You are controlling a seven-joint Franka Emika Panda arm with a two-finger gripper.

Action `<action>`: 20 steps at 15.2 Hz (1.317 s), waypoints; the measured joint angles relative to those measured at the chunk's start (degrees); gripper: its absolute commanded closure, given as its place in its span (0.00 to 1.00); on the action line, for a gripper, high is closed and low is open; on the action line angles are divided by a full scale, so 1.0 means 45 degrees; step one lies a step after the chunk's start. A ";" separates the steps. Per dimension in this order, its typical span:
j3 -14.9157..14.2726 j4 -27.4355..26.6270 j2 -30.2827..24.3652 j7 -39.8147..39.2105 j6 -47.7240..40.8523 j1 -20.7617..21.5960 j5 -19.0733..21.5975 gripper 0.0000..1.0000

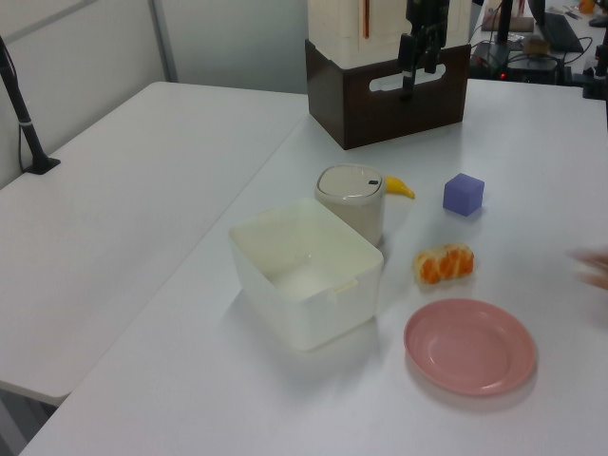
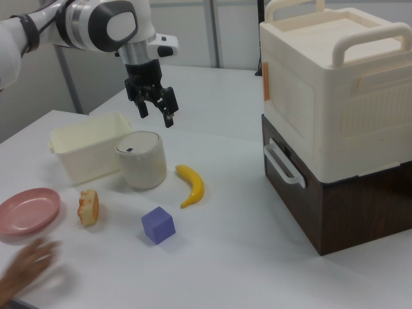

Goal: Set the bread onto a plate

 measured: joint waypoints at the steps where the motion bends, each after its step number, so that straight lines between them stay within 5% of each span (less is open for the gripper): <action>1: 0.0015 0.0002 -0.0100 0.0000 0.0000 0.0010 0.0000 0.00; 20: -0.0002 -0.0010 -0.0400 -0.0469 -0.0006 -0.0016 0.0000 0.00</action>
